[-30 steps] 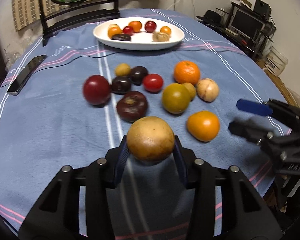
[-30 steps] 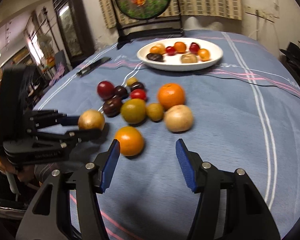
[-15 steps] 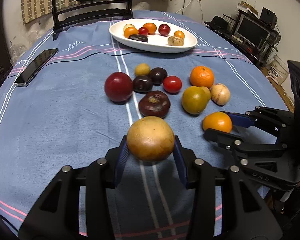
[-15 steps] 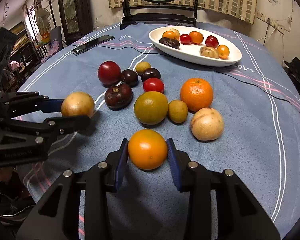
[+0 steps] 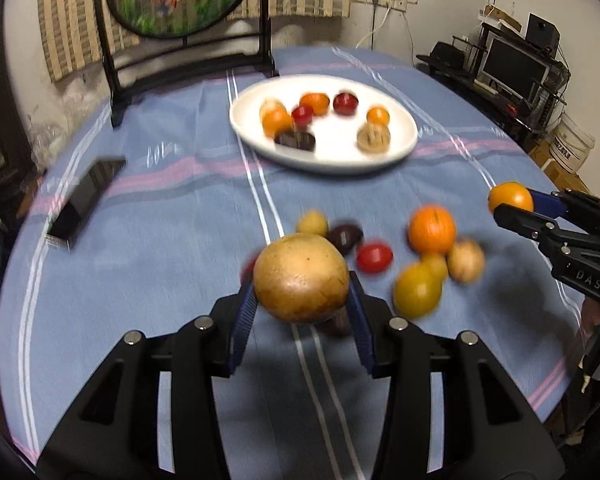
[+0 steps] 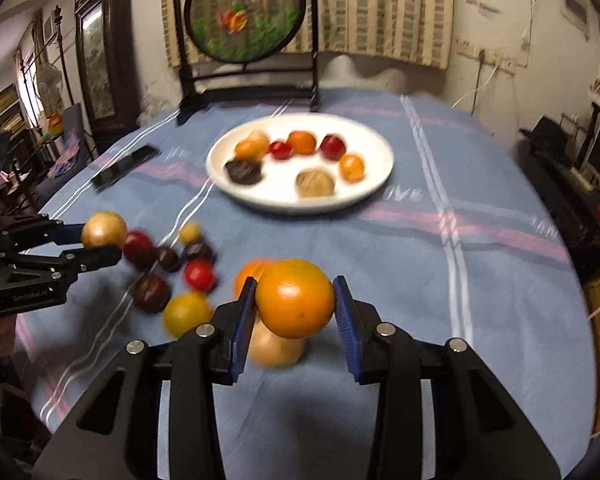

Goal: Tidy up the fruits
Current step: 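Carry potato and orange to the plate and open both tools to release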

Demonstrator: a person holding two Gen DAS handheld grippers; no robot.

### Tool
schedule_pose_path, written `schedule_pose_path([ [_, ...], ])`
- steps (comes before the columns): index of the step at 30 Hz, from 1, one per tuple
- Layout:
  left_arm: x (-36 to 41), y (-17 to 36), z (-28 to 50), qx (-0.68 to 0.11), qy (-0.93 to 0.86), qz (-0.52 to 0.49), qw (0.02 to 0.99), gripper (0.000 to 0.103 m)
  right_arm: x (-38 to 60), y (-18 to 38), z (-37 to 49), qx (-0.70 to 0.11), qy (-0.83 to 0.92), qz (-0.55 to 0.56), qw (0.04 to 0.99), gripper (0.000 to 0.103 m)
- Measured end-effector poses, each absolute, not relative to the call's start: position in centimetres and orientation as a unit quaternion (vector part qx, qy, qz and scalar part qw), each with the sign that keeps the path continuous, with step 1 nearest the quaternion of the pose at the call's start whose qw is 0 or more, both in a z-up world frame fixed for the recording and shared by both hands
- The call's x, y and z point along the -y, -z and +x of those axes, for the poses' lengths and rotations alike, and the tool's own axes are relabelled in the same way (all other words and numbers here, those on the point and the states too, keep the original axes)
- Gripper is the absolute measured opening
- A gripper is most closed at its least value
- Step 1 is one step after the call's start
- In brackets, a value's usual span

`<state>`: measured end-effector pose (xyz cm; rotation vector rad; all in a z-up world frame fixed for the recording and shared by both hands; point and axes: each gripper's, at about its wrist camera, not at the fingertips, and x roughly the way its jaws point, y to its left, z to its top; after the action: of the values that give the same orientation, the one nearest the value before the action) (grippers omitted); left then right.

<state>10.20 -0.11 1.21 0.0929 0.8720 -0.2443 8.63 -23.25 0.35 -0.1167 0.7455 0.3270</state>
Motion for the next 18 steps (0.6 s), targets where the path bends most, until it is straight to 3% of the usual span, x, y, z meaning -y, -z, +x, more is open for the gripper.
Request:
schedule_pose_path([
  [9,2.3,-3.4,19.2,-0.406,0.105,0.052,0.906,0.044,21.0,-2.3,15.8,-0.34,-0.171,-0.075,0.922,0.039],
  [18,3.8,-0.7,26.8,-0.435,0.094,0.039,0.895,0.044,18.3,0.2,23.4,-0.35,-0.159,-0.106,0.917,0.039],
])
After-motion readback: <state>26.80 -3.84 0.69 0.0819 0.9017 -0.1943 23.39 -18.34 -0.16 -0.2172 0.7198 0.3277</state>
